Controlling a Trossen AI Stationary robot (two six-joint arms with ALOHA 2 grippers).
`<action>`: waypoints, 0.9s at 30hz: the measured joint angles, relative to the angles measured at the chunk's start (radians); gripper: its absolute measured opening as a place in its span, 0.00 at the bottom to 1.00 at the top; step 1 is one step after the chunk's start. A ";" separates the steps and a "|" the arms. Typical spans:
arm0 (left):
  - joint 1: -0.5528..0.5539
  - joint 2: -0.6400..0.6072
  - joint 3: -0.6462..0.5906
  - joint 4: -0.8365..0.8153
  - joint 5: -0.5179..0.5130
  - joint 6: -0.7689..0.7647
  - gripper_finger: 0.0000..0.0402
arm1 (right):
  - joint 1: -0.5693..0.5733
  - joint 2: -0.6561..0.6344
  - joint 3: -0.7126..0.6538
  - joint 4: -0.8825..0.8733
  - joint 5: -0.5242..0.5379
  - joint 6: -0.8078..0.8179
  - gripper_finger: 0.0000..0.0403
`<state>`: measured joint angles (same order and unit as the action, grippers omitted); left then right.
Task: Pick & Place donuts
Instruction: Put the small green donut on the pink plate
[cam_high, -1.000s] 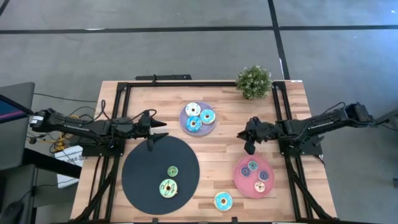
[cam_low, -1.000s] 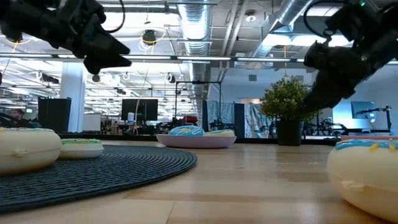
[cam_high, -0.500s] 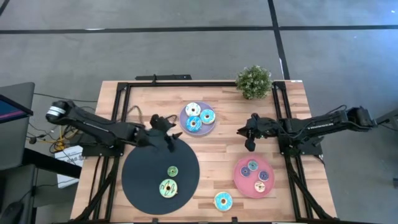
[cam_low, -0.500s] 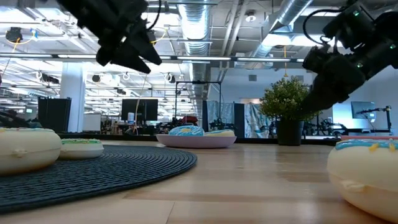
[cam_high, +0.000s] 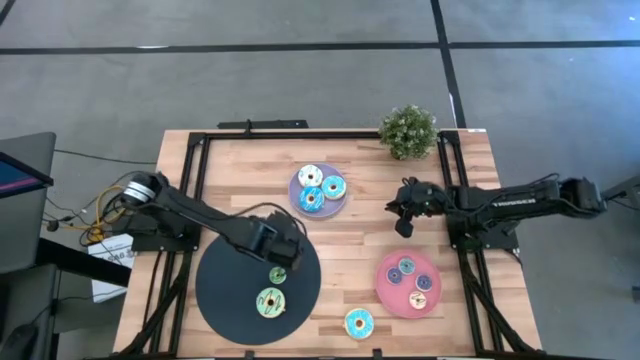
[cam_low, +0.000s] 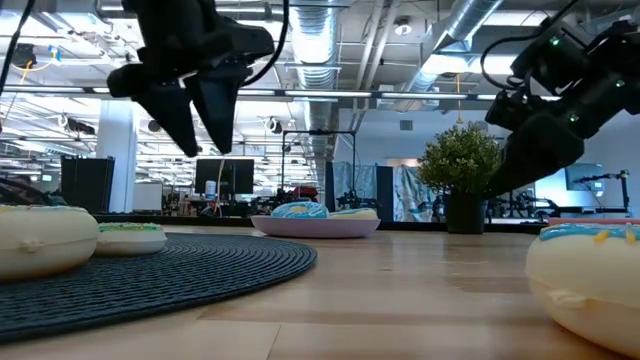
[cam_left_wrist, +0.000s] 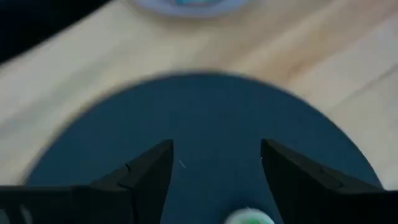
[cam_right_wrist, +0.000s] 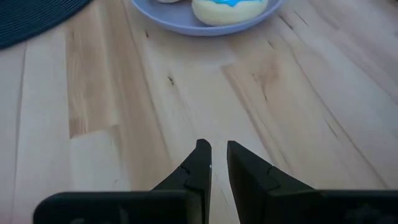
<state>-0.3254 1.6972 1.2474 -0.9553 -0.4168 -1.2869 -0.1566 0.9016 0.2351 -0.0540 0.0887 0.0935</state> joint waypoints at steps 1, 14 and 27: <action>-0.007 0.017 0.017 -0.010 0.026 -0.021 0.59 | -0.011 0.000 0.000 -0.001 -0.011 -0.010 0.10; -0.068 0.074 0.077 -0.019 0.109 -0.249 0.59 | -0.128 0.000 0.000 -0.025 -0.074 -0.042 0.10; -0.071 0.074 0.077 -0.023 0.023 -0.226 0.71 | -0.138 0.000 0.000 -0.028 -0.118 -0.043 0.10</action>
<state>-0.3962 1.7710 1.3243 -0.9788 -0.3934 -1.5133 -0.2951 0.9016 0.2348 -0.0821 -0.0292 0.0509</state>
